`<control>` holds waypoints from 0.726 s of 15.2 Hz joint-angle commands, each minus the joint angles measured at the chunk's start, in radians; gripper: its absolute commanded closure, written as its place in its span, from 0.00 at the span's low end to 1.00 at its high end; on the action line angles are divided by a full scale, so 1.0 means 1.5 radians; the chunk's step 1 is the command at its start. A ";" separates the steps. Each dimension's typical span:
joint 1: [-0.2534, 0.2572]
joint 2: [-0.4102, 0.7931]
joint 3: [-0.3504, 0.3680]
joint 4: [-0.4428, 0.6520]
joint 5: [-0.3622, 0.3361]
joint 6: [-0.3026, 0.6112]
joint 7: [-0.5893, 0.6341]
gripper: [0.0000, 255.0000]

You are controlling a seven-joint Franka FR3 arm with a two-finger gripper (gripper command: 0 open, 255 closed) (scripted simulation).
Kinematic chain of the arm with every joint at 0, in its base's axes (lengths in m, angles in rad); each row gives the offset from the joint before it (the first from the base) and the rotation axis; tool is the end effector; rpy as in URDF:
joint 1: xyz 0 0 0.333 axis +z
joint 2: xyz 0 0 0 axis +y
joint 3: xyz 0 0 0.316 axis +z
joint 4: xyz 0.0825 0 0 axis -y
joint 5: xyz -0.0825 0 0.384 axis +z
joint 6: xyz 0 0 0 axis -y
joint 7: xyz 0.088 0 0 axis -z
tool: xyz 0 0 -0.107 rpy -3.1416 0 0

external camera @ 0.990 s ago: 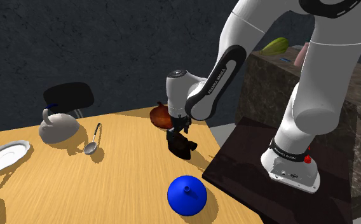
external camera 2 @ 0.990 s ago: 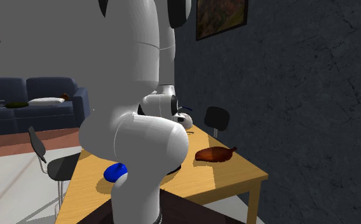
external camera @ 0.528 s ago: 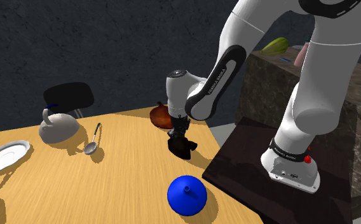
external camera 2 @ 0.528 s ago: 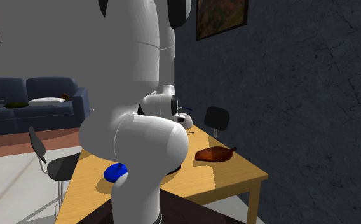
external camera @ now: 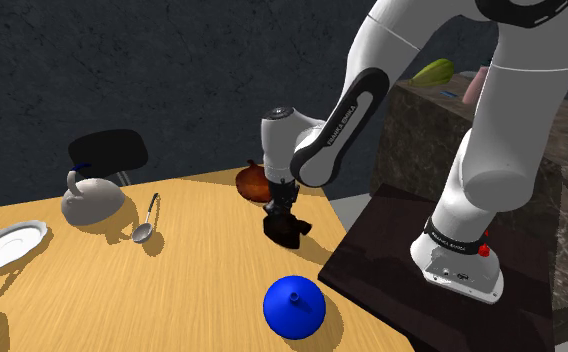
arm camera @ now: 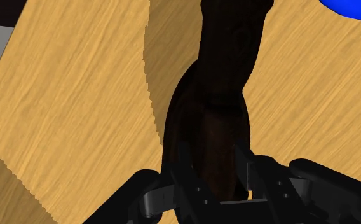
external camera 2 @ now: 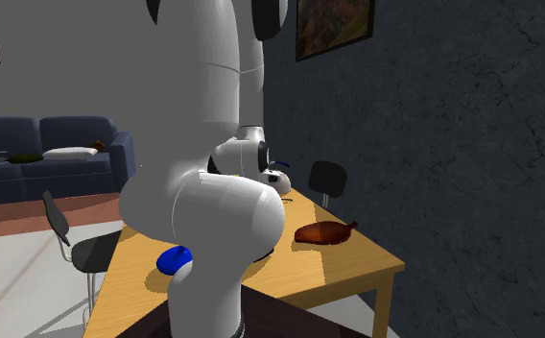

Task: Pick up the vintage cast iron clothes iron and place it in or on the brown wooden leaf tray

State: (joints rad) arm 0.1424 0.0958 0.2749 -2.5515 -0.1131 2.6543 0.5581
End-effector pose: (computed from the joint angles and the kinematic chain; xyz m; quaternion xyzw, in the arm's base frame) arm 0.4149 0.1895 0.2360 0.9997 -0.0212 0.0117 0.0094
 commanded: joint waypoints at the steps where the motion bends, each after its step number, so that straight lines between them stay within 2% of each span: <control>1: -0.001 -0.018 0.004 0.000 0.013 -0.016 -0.009 1.00; 11: 0.001 -0.107 0.008 0.013 0.066 -0.114 -0.049 1.00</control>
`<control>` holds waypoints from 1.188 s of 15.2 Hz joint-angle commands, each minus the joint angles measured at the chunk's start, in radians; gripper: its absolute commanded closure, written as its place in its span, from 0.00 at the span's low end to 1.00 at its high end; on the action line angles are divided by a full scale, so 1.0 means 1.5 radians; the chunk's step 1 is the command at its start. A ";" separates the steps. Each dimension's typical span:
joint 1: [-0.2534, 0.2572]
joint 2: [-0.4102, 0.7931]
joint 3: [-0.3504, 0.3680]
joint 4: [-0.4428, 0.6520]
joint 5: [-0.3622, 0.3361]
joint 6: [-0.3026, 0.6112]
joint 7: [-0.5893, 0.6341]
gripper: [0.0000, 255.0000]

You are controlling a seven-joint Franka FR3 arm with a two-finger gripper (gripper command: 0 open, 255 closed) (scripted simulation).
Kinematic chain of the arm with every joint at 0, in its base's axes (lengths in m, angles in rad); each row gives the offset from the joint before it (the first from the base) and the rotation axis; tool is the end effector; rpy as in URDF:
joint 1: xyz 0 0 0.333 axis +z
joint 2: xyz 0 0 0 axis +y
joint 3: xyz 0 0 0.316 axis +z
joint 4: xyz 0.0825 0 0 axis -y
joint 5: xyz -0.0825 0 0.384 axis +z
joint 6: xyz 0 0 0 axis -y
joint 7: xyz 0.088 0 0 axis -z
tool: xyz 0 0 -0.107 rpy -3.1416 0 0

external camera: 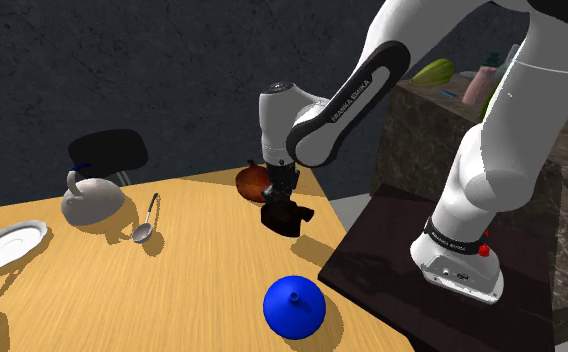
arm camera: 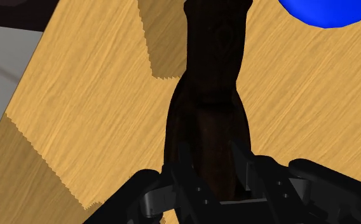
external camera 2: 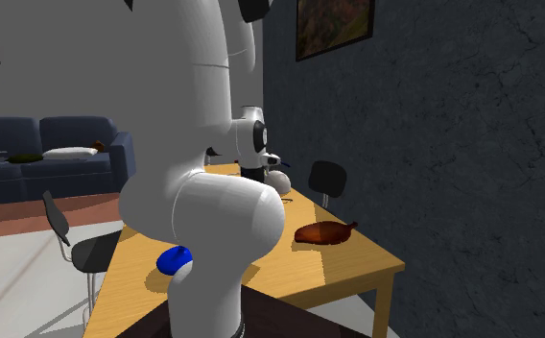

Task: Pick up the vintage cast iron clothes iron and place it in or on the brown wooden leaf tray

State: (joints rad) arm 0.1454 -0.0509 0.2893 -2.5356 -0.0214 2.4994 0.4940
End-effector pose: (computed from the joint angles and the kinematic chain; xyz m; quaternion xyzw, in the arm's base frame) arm 0.4135 0.1913 0.2924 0.9997 -0.0212 0.0117 0.0095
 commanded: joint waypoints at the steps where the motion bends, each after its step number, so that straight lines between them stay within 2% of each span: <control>1: 0.000 -0.017 -0.002 0.005 0.008 -0.021 -0.009 1.00; 7: 0.002 -0.055 -0.004 0.019 0.024 -0.071 -0.021 1.00; 18: -0.071 0.106 -0.076 0.239 -0.024 -0.132 -0.134 1.00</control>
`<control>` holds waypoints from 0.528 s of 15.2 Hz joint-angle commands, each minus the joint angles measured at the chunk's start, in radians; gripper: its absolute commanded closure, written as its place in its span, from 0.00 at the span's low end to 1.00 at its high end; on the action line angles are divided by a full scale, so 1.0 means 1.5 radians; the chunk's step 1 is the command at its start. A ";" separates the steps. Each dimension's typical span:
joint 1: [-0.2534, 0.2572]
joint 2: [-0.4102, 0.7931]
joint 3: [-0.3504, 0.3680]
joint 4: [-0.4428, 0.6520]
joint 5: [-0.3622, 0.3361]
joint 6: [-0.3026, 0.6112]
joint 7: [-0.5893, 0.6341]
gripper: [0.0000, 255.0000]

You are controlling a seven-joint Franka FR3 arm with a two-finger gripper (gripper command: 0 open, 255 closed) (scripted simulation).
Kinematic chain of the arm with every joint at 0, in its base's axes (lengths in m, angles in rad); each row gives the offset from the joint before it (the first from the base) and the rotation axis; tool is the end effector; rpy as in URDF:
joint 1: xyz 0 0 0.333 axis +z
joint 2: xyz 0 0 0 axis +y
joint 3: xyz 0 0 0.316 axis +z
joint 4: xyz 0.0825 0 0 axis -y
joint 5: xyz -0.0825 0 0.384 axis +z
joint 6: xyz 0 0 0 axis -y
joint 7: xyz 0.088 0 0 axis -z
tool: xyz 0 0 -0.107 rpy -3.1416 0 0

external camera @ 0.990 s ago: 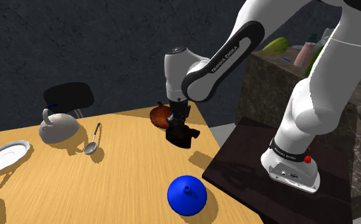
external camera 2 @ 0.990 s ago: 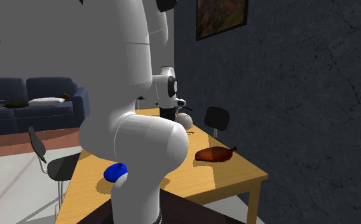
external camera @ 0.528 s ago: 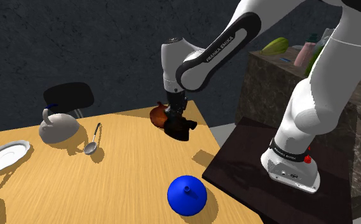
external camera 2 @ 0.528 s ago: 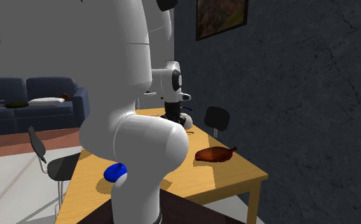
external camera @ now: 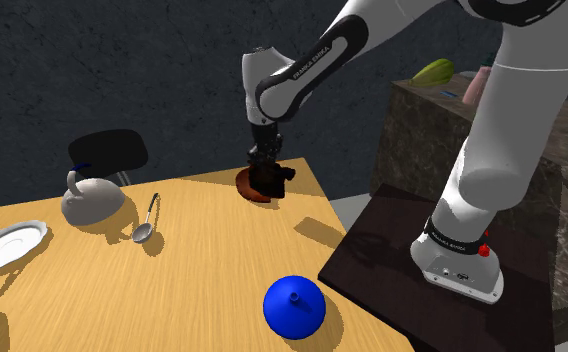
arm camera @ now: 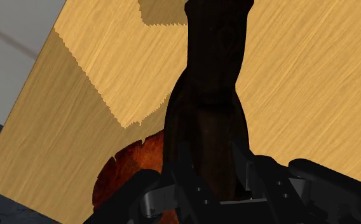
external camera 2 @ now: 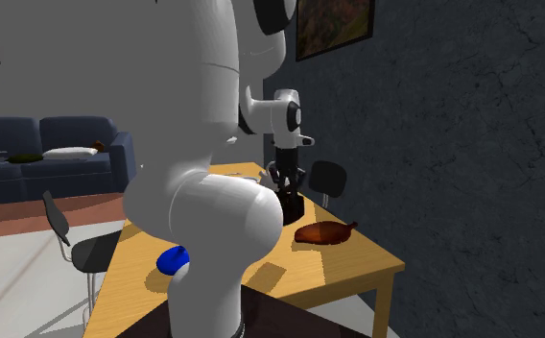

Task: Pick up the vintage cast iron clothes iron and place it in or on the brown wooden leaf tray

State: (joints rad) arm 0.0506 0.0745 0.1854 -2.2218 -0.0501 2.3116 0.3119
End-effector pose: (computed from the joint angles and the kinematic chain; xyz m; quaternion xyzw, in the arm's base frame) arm 0.5229 0.1243 0.3440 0.9997 -0.0215 0.0113 0.0091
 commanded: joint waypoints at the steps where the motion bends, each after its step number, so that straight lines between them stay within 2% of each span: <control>1: -0.013 0.039 -0.012 0.054 -0.007 -0.014 -0.022 1.00; 8: -0.046 0.163 -0.040 0.246 -0.016 -0.082 -0.084 1.00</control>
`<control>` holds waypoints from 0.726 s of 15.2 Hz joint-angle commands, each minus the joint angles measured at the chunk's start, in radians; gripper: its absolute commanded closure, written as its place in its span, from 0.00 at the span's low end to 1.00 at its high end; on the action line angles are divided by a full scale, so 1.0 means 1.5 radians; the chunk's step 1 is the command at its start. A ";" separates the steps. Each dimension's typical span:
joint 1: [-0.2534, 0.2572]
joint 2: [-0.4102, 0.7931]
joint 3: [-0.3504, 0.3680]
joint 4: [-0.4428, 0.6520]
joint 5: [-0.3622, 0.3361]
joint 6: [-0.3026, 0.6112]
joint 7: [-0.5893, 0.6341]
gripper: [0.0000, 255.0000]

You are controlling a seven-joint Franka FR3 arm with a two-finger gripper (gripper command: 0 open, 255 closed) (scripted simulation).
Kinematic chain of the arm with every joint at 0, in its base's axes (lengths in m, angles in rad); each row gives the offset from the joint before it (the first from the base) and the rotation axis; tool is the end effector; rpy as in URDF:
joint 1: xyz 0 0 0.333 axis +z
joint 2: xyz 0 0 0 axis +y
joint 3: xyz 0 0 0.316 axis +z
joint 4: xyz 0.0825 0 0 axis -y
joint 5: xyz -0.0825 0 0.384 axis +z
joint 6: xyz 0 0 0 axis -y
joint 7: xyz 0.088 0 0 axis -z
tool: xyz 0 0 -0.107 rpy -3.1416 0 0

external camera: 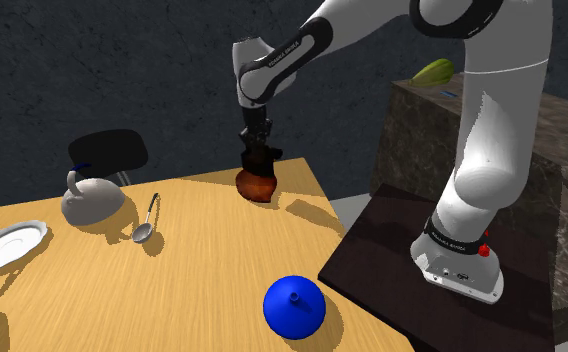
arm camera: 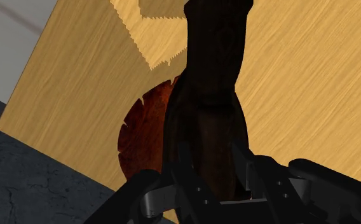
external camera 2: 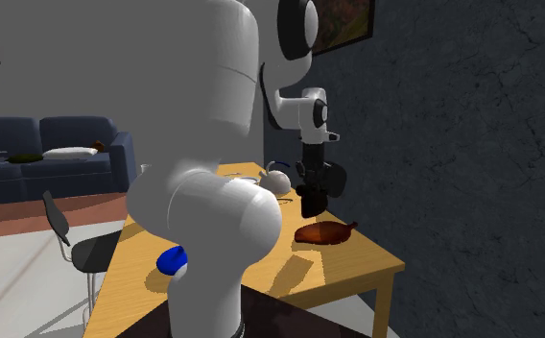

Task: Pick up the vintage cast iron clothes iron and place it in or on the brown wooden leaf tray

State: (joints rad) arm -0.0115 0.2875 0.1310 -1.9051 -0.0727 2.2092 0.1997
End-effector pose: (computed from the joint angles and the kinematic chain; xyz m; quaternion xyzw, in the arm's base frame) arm 0.6150 0.0674 0.3519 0.9997 -0.0216 0.0114 0.0092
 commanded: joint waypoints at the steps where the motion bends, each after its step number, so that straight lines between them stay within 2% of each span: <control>1: -0.008 0.040 -0.007 0.066 -0.002 -0.025 -0.017 1.00; 5: -0.024 0.125 -0.018 0.206 -0.004 -0.080 -0.049 1.00; 6: -0.029 0.159 -0.021 0.264 -0.004 -0.103 -0.060 1.00; 11: -0.028 0.176 -0.022 0.244 -0.007 -0.067 -0.058 1.00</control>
State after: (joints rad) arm -0.0555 0.5443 0.0977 -1.5363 -0.0813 2.0983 0.1106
